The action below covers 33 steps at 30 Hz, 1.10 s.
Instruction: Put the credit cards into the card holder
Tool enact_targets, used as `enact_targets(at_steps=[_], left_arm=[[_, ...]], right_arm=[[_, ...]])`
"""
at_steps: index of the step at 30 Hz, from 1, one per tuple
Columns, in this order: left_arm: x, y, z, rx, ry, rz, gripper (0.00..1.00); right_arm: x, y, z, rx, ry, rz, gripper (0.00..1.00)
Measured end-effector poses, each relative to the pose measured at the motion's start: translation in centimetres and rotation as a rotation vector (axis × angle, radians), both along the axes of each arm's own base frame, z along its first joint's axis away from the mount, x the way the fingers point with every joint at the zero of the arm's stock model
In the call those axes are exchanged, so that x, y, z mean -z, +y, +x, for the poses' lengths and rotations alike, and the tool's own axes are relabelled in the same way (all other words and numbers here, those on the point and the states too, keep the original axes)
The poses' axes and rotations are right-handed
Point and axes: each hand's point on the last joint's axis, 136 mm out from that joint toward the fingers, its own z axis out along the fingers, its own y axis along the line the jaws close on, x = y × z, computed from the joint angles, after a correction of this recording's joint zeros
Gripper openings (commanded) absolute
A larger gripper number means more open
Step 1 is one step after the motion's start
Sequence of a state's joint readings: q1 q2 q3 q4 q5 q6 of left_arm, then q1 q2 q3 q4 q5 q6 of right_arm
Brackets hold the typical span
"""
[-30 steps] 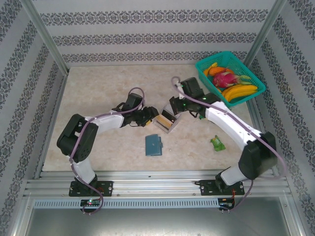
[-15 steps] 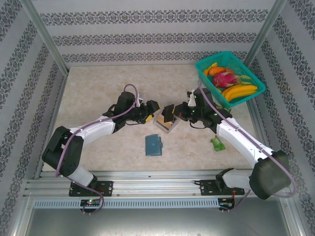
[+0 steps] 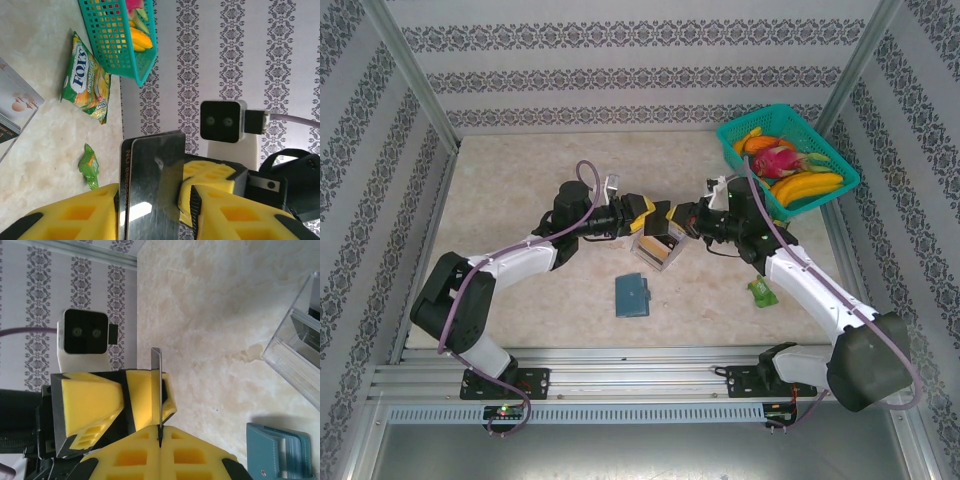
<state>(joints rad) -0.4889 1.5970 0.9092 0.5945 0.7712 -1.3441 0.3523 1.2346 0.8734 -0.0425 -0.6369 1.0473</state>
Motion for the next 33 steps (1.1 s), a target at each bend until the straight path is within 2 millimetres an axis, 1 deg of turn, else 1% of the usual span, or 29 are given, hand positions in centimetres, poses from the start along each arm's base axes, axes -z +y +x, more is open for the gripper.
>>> enact_targets(at_steps=[3,6,10,12,15,16,18,21,24,27,30,33], left_arm=[[0.2,0.2,0.0,-0.012,0.006,0.017,0.61],[1.2,0.8,0.1,-0.043,0.034,0.067,0.59],[2.6,1.6,0.6,-0.086,0.075,0.112,0.59],[3.9,2.2,0.8,-0.112,0.11,0.165,0.58],[5.5,2.8,1.0,-0.134,0.151,0.257,0.56],[5.9,2.9,1.1,-0.14,0.159,0.282,0.56],[7.0,3.3,1.5,-0.153,0.179,0.332,0.56],[9.8,3.7,1.7,-0.162,0.232,0.407,0.57],[13.0,4.0,1.4,-0.156,0.301,0.463,0.57],[15.2,4.2,1.1,-0.147,0.347,0.5,0.57],[16.0,4.2,1.2,-0.14,0.367,0.518,0.56],[15.8,3.9,1.6,-0.136,0.357,0.519,0.56]], right_arm=[[0.1,-0.7,0.4,0.022,0.001,-0.001,0.0],[0.4,-1.4,0.6,0.026,-0.021,-0.039,0.0],[0.1,-1.5,1.3,-0.008,-0.069,-0.122,0.0],[0.1,-1.8,1.9,-0.02,-0.114,-0.195,0.0],[0.7,-2.0,3.2,-0.073,-0.198,-0.36,0.0],[1.3,-1.9,3.7,-0.104,-0.229,-0.431,0.0],[2.6,-1.1,4.1,-0.186,-0.276,-0.544,0.0],[5.6,-0.2,4.3,-0.316,-0.316,-0.686,0.0],[8.5,0.0,4.4,-0.419,-0.327,-0.812,0.0],[10.3,0.2,4.4,-0.508,-0.354,-0.905,0.0],[10.9,0.4,4.7,-0.563,-0.394,-0.972,0.0],[11.1,0.5,5.1,-0.589,-0.428,-1.027,0.0]])
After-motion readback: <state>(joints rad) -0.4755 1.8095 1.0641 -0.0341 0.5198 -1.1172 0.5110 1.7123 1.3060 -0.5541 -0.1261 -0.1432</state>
